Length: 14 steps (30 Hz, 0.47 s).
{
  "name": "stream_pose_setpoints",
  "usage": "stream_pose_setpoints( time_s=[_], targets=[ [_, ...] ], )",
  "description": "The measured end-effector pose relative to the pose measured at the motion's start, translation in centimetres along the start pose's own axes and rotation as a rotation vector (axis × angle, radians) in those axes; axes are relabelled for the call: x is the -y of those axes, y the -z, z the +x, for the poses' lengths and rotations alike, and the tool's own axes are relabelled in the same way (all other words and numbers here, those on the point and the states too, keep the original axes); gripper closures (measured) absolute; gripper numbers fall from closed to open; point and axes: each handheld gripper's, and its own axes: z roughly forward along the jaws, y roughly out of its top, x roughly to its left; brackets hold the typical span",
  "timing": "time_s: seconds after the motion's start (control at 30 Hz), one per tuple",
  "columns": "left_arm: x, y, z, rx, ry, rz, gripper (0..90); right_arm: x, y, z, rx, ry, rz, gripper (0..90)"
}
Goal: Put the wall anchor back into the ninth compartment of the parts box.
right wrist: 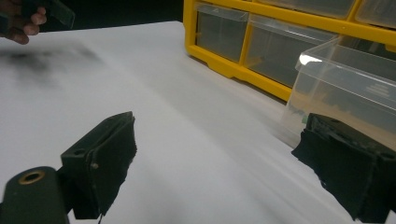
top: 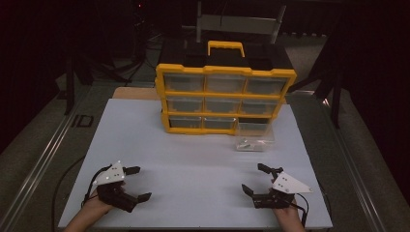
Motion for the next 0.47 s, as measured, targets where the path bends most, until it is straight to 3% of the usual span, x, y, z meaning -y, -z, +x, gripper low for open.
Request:
stream_pose_setpoints(
  time_s=[0.47],
  targets=[
    [1.3,0.2,0.9,-0.058,0.035,-0.011,0.1,0.0,0.0,-0.1,0.007,0.000,0.005,10.2]
  ],
)
